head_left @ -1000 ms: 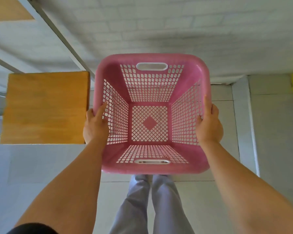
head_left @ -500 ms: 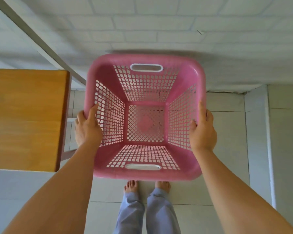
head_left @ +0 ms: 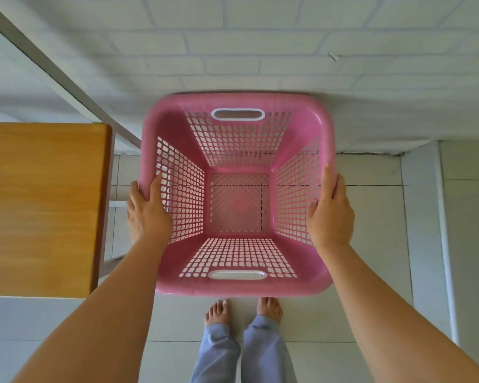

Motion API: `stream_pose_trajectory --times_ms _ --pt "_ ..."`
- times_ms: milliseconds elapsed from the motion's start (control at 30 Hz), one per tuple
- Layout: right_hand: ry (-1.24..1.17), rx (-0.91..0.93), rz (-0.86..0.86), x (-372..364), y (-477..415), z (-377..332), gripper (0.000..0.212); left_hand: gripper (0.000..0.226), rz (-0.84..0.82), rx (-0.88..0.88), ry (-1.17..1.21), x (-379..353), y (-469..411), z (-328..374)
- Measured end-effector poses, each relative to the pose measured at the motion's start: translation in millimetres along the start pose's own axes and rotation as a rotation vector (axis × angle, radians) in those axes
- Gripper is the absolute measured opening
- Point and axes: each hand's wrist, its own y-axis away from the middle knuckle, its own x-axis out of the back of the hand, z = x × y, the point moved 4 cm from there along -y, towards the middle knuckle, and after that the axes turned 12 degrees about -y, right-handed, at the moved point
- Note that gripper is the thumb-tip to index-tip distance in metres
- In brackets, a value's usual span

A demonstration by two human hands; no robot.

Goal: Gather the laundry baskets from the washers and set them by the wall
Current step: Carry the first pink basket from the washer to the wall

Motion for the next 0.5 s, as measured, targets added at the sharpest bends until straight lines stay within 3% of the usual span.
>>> stream_pose_trajectory --times_ms 167,500 --pt "0.118 -0.019 -0.052 13 9 -10 0.079 0.070 -0.032 -0.118 -0.128 1 5 0" --pt "0.083 0.015 -0.102 88 84 -30 0.063 0.060 -0.111 -0.349 -0.130 50 89 20"
